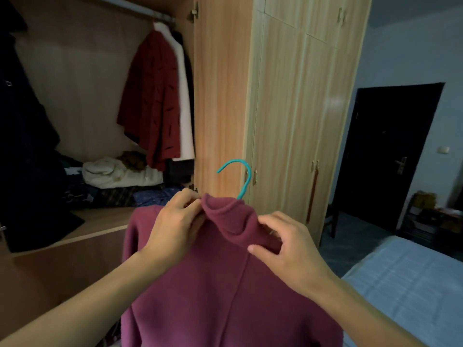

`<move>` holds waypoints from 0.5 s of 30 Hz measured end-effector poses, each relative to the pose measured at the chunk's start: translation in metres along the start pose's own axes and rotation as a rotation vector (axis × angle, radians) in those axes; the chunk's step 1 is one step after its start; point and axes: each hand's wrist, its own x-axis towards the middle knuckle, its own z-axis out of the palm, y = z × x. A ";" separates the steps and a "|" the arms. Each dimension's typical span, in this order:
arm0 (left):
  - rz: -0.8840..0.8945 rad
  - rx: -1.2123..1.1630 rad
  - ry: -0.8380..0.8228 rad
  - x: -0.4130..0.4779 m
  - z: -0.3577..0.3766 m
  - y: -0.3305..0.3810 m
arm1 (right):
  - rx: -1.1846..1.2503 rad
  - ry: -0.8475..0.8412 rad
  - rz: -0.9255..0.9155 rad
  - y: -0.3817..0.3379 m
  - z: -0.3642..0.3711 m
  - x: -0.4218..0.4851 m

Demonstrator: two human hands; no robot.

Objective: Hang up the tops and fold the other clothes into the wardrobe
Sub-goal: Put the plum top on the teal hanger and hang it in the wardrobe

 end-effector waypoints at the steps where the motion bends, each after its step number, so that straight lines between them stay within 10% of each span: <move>1: 0.004 0.020 0.019 -0.002 -0.004 -0.002 | -0.027 0.008 -0.023 -0.003 0.005 0.000; 15: 0.104 0.064 0.227 -0.030 -0.059 -0.050 | -0.291 0.355 -0.283 -0.027 0.080 0.038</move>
